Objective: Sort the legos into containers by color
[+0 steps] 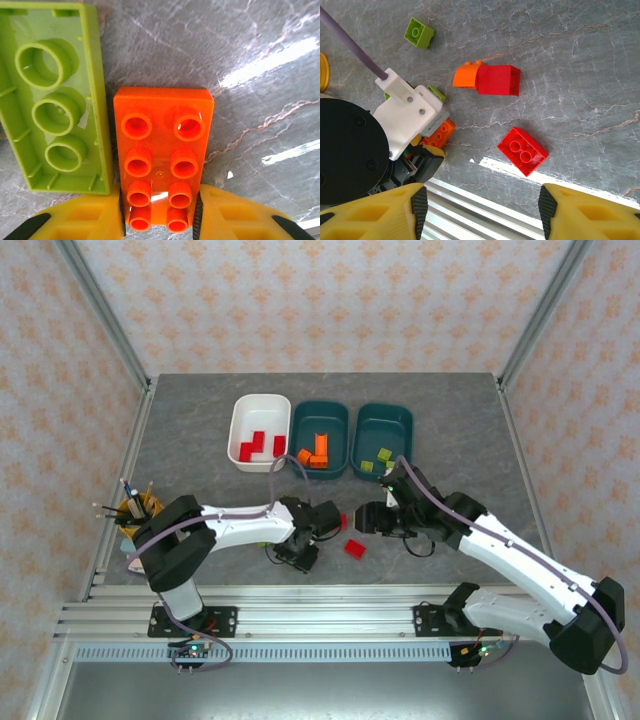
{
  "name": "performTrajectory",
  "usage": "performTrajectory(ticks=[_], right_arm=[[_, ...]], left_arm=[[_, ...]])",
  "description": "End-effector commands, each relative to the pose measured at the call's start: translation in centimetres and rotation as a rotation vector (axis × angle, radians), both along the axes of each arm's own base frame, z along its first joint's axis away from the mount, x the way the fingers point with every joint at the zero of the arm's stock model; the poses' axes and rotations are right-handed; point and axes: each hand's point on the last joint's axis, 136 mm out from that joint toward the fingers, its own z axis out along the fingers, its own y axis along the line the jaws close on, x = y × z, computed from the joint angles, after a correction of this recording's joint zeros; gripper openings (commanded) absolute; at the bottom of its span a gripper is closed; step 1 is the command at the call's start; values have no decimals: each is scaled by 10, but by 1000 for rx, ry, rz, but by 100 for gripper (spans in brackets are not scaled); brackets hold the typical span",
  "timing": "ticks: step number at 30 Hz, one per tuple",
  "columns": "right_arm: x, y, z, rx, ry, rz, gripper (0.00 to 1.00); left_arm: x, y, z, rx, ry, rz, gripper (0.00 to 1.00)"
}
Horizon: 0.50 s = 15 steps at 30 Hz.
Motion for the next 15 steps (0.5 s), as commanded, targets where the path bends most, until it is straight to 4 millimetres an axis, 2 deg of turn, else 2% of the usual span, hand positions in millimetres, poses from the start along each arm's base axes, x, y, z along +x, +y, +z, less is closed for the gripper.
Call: performTrajectory(ticks=[1, 9, 11, 15], right_arm=[[2, -6, 6, -3, -35, -26, 62], [9, -18, 35, -23, -113, -69, 61], [13, -20, 46, -21, -142, -88, 60], [29, -23, 70, -8, -216, -153, 60]], left_arm=[[27, -26, 21, -108, -131, 41, 36], [41, -30, 95, -216, -215, 148, 36], [50, -28, 112, -257, -225, 192, 35], [81, -21, 152, -346, -265, 294, 35]])
